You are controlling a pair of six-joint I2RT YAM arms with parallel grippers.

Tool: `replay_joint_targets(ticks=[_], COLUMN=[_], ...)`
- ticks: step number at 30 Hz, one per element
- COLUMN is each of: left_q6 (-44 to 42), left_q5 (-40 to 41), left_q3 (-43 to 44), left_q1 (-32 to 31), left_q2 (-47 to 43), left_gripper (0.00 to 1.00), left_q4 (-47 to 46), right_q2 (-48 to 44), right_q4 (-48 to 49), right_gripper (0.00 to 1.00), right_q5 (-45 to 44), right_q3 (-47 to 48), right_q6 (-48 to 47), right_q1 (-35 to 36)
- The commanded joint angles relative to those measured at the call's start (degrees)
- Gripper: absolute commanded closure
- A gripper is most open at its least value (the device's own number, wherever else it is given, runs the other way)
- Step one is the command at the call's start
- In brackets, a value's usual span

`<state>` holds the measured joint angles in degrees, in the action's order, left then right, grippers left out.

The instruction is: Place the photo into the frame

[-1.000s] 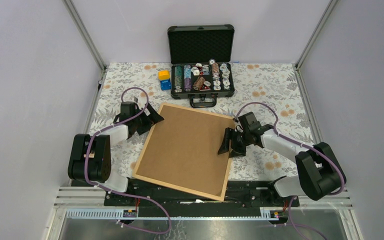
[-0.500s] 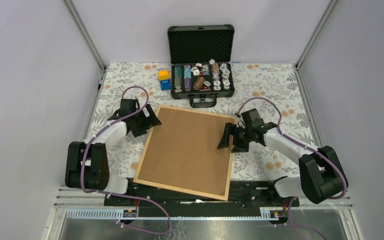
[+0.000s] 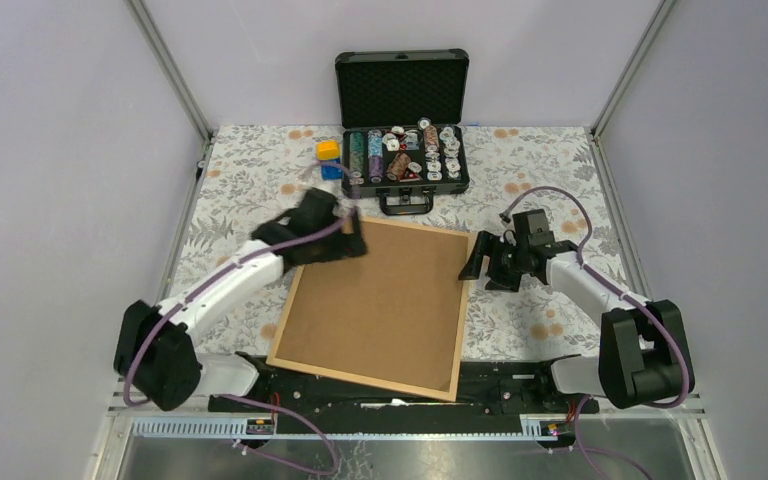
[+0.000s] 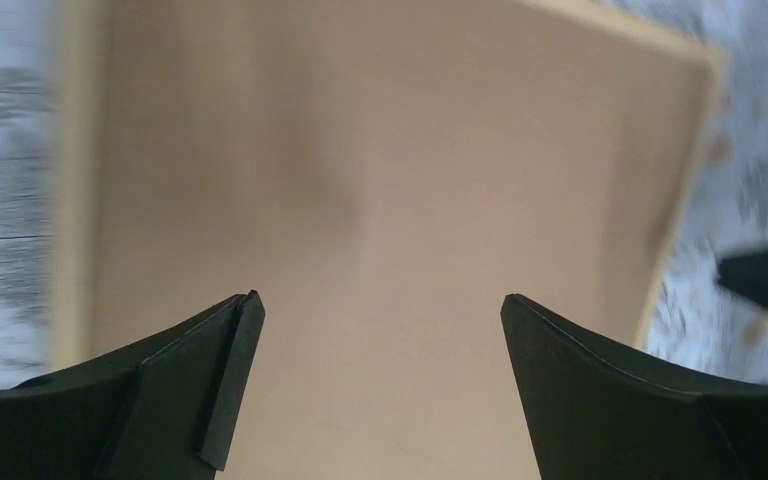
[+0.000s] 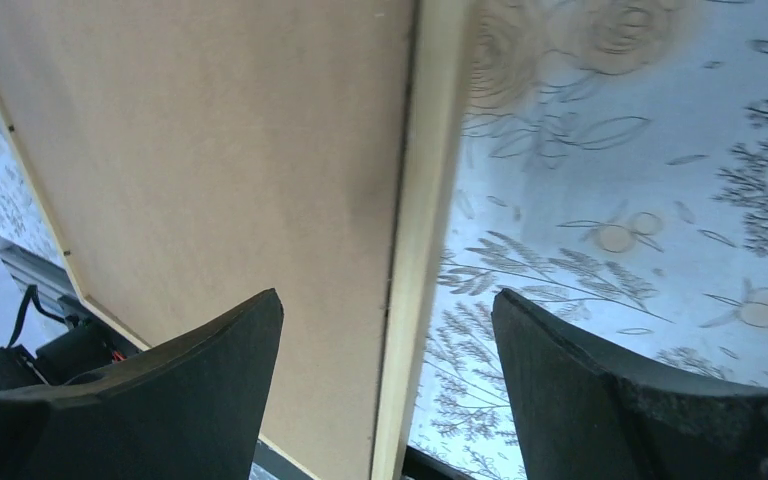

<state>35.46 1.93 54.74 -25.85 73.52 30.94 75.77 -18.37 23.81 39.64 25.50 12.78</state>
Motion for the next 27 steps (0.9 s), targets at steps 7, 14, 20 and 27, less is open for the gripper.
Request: replay_joint_targets(ticks=[7,14,20,27], left_q6=[5.2,4.8,4.8,6.0], left_q5=[14.3,17.3,19.9,22.7], left_q3=[24.5,37.9,38.1,38.8], left_q1=[-38.0,-45.6,-46.9,-46.9], left_q2=[23.9,38.9,41.7,44.6], left_gripper=[0.01,0.03,0.14,0.19], left_q4=[8.5,12.5,12.0,12.6], right_q2=[0.7,-0.9,-2.3,-1.4], right_q4=[6.6,4.5,1.1,1.4], right_gripper=[0.17,0.0,0.0,0.0], right_q5=[3.2,-2.2,-5.2,-1.9], right_q3=[-7.2,-9.2,-9.6,-9.8], right_q6=[3.6,7.2,9.3,6.3], right_q1=[-7.7,-8.0,-12.2,-14.3])
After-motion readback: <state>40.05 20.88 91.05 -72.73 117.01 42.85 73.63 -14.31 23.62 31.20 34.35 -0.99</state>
